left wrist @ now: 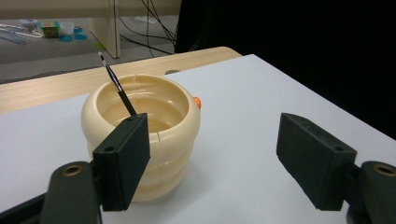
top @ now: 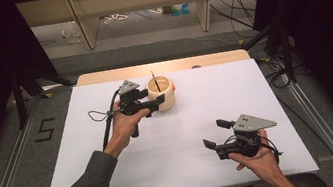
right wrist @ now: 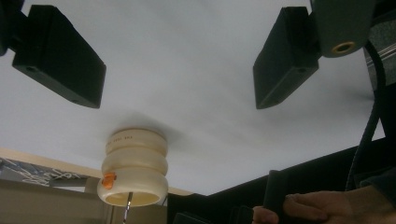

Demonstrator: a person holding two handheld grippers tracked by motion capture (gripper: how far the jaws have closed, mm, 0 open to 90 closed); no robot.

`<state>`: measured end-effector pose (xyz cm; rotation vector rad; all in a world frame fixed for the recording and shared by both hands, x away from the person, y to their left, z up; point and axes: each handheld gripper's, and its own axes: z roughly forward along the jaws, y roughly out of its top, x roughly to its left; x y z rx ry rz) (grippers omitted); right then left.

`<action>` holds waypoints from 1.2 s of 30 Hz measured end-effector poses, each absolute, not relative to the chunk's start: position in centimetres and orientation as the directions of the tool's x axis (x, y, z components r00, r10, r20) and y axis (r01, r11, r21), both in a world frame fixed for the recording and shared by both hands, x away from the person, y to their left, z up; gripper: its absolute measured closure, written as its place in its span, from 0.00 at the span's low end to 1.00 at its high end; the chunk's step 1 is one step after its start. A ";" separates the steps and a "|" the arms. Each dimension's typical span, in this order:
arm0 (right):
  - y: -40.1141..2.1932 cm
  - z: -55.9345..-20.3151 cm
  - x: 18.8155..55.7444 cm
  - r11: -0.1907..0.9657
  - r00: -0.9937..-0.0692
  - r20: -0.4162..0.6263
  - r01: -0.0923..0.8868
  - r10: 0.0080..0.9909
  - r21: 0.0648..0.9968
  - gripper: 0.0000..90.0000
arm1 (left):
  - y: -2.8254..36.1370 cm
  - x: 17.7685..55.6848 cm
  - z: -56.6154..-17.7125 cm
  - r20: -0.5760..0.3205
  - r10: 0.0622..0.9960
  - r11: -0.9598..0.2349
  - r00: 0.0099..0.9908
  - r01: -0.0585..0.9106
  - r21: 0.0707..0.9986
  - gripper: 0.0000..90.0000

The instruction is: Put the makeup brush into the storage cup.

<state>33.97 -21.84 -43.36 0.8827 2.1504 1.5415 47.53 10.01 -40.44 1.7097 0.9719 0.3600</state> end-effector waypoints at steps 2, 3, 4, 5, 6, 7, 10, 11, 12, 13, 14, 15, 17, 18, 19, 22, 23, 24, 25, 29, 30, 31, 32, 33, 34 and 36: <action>-21.8 -43.4 34.0 0.206 -0.744 0.074 0.277 0.664 0.938 0.20 | 10.1 47.4 -40.5 -0.228 0.753 -0.076 0.617 0.425 0.902 0.28; -21.8 -43.4 34.0 0.206 -0.744 0.073 0.276 0.664 0.939 0.20 | 10.1 47.4 -40.6 -0.233 0.749 -0.071 0.620 0.424 0.903 0.28; -21.8 -43.4 34.0 0.205 -0.744 0.074 0.276 0.664 0.939 0.20 | 10.1 47.3 -40.6 -0.237 0.752 -0.070 0.616 0.431 0.899 0.28; -21.8 -43.4 34.0 0.206 -0.744 0.074 0.277 0.664 0.939 0.20 | 10.1 47.3 -40.7 -0.236 0.751 -0.073 0.616 0.434 0.898 0.27; -21.8 -43.4 34.0 0.206 -0.744 0.073 0.276 0.664 0.939 0.20 | 10.1 47.3 -40.7 -0.236 0.751 -0.073 0.616 0.434 0.898 0.27; -21.8 -43.4 34.0 0.206 -0.744 0.072 0.275 0.664 0.939 0.20 | 10.1 47.2 -40.7 -0.233 0.752 -0.077 0.617 0.433 0.898 0.27; -21.9 -43.3 33.9 0.218 -0.741 0.069 0.283 0.668 0.934 0.20 | 10.2 46.9 -40.8 -0.239 0.751 -0.067 0.615 0.432 0.900 0.27; -21.9 -43.3 33.9 0.218 -0.741 0.069 0.283 0.668 0.934 0.20 | 10.2 46.9 -40.8 -0.239 0.751 -0.067 0.615 0.432 0.900 0.26; -21.9 -43.3 33.9 0.220 -0.741 0.068 0.284 0.668 0.933 0.20 | 10.3 46.8 -40.8 -0.234 0.750 -0.076 0.618 0.432 0.899 0.26; -21.9 -43.3 33.9 0.220 -0.741 0.069 0.285 0.668 0.933 0.20 | 10.2 46.6 -40.8 -0.240 0.748 -0.068 0.619 0.431 0.900 0.26; -21.9 -43.3 33.9 0.219 -0.741 0.070 0.285 0.667 0.933 0.20 | 10.3 46.4 -40.8 -0.237 0.749 -0.073 0.619 0.432 0.899 0.26; -21.9 -43.3 33.9 0.219 -0.741 0.070 0.285 0.667 0.933 0.20 | 10.3 46.4 -40.8 -0.237 0.749 -0.073 0.619 0.432 0.899 0.26; -21.9 -43.3 33.9 0.221 -0.741 0.070 0.287 0.667 0.932 0.20 | 10.1 46.0 -40.9 -0.235 0.744 -0.073 0.625 0.426 0.902 0.26; -21.9 -43.3 33.9 0.221 -0.742 0.071 0.287 0.667 0.932 0.20 | 10.1 46.0 -40.9 -0.235 0.744 -0.073 0.625 0.426 0.902 0.26; -21.9 -43.3 33.9 0.222 -0.742 0.069 0.287 0.667 0.932 0.20 | 10.0 45.7 -40.9 -0.234 0.743 -0.073 0.628 0.423 0.903 0.26; -21.8 -43.3 33.8 0.217 -0.740 0.072 0.287 0.669 0.933 0.20 | 10.0 45.4 -41.0 -0.223 0.738 -0.084 0.637 0.415 0.906 0.26; -21.8 -43.3 33.9 0.218 -0.740 0.069 0.283 0.669 0.934 0.20 | 10.0 45.2 -41.0 -0.220 0.737 -0.085 0.639 0.410 0.908 0.26; -21.8 -43.3 33.9 0.218 -0.740 0.069 0.284 0.669 0.934 0.20 | 10.0 45.1 -41.0 -0.229 0.737 -0.080 0.636 0.418 0.905 0.26; -21.8 -43.3 33.9 0.217 -0.740 0.069 0.284 0.669 0.934 0.20 | 10.0 45.1 -41.0 -0.229 0.737 -0.080 0.636 0.418 0.905 0.26; -21.9 -43.2 33.8 0.223 -0.736 0.069 0.291 0.673 0.930 0.20 | 9.9 44.5 -41.2 -0.216 0.729 -0.096 0.650 0.409 0.907 0.25; -21.8 -43.3 33.9 0.218 -0.741 0.072 0.287 0.667 0.933 0.20 | 9.8 44.4 -41.2 -0.231 0.729 -0.080 0.645 0.416 0.906 0.25; -21.8 -43.3 33.9 0.214 -0.739 0.072 0.284 0.669 0.934 0.20 | 9.8 44.3 -41.2 -0.229 0.725 -0.083 0.649 0.412 0.907 0.25; -21.8 -43.3 33.8 0.214 -0.740 0.072 0.284 0.669 0.935 0.20 | 9.8 44.2 -41.2 -0.227 0.727 -0.082 0.648 0.411 0.908 0.25; -21.8 -43.3 33.8 0.214 -0.740 0.072 0.284 0.669 0.935 0.20 | 9.8 44.2 -41.2 -0.224 0.726 -0.084 0.650 0.407 0.910 0.25; -21.8 -43.3 33.8 0.213 -0.740 0.072 0.284 0.669 0.935 0.20 | 9.8 44.1 -41.2 -0.219 0.725 -0.087 0.653 0.402 0.911 0.26; -21.8 -43.2 33.8 0.210 -0.739 0.089 0.302 0.668 0.930 0.20 | 9.9 43.9 -41.2 -0.217 0.722 -0.088 0.657 0.398 0.913 0.25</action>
